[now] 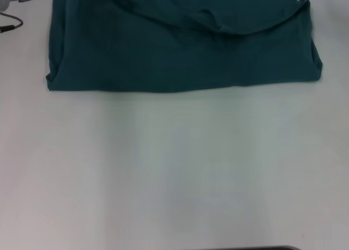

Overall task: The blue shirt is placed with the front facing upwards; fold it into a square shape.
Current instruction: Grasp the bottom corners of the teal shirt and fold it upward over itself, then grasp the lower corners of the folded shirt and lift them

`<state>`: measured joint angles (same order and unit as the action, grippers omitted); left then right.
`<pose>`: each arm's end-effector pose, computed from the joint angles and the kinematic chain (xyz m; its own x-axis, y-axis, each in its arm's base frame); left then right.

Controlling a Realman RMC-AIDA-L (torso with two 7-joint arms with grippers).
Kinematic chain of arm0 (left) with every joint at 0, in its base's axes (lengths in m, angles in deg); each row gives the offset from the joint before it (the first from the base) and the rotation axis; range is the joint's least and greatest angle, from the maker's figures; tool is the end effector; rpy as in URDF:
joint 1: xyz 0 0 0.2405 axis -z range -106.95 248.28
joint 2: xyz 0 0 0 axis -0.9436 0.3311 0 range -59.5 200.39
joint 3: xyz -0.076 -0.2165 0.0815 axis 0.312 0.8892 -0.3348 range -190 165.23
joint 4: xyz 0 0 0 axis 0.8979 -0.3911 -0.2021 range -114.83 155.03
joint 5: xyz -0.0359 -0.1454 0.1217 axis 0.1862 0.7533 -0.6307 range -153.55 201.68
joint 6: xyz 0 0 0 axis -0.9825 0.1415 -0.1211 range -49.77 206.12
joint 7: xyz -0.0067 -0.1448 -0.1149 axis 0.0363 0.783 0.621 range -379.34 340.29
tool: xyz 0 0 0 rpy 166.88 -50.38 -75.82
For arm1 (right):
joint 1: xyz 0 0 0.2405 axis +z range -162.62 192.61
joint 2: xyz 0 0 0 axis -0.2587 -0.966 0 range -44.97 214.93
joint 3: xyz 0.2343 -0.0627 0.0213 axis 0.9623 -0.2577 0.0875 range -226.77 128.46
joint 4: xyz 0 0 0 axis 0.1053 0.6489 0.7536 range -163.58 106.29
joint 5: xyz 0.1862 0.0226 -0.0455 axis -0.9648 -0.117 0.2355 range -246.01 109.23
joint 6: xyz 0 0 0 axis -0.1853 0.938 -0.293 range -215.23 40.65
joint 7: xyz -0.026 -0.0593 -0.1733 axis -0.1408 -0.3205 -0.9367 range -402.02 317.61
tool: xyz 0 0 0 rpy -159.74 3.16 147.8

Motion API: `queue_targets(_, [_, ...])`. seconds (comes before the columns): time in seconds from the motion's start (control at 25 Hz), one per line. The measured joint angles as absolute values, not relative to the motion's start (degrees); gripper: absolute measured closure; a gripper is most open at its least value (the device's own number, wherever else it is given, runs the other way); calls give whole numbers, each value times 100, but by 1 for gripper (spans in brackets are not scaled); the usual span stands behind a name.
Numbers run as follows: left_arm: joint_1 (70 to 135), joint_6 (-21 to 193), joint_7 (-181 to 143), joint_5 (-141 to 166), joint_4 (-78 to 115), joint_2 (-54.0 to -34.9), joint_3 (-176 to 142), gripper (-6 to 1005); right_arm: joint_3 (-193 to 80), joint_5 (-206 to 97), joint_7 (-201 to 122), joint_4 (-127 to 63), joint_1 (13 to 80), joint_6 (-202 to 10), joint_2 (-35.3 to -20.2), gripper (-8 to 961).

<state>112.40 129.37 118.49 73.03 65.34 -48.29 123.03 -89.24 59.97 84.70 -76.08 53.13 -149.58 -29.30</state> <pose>-0.2343 0.4565 0.0150 0.3813 0.6675 0.6396 0.9208 -0.2129 -0.3268 0.2555 0.4376 0.0519 0.4937 -0.6457 -0.5825 -0.8683 -0.3296 -0.3706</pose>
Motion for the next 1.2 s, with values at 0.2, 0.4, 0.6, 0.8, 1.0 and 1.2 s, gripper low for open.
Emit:
queue_targets(0.2, [10607, 13785, 11775, 7975, 7139, -4872, 12307, 155, -8740, 5288, 7922, -7618, 5023, -15687, -2912, 67])
queue_targets(0.4, [10186, 14733, 11736, 8333, 7204, -4783, 12497, 53, -8541, 4551, 7201, -7605, 4536, -16520, -2927, 23])
queue_targets(0.6, [10034, 15225, 11767, 8339, 6801, -4711, 12932, 66, -8413, 4259, 6571, -7550, 4144, -17093, -3000, 24])
queue_targets(0.8, [10003, 15002, 11769, 8286, 6231, -4661, 13117, 67, -8274, 4192, 6259, -7436, 3941, -17262, -3078, 24])
queue_targets(1.0, [9994, 14541, 11757, 8276, 5906, -4657, 13108, 67, -8261, 4189, 6180, -7259, 3979, -17249, -3078, 25])
queue_targets(1.2, [9999, 14328, 11718, 8212, 5768, -4654, 13044, 68, -8255, 4185, 6155, -7241, 4050, -17228, -3084, 25])
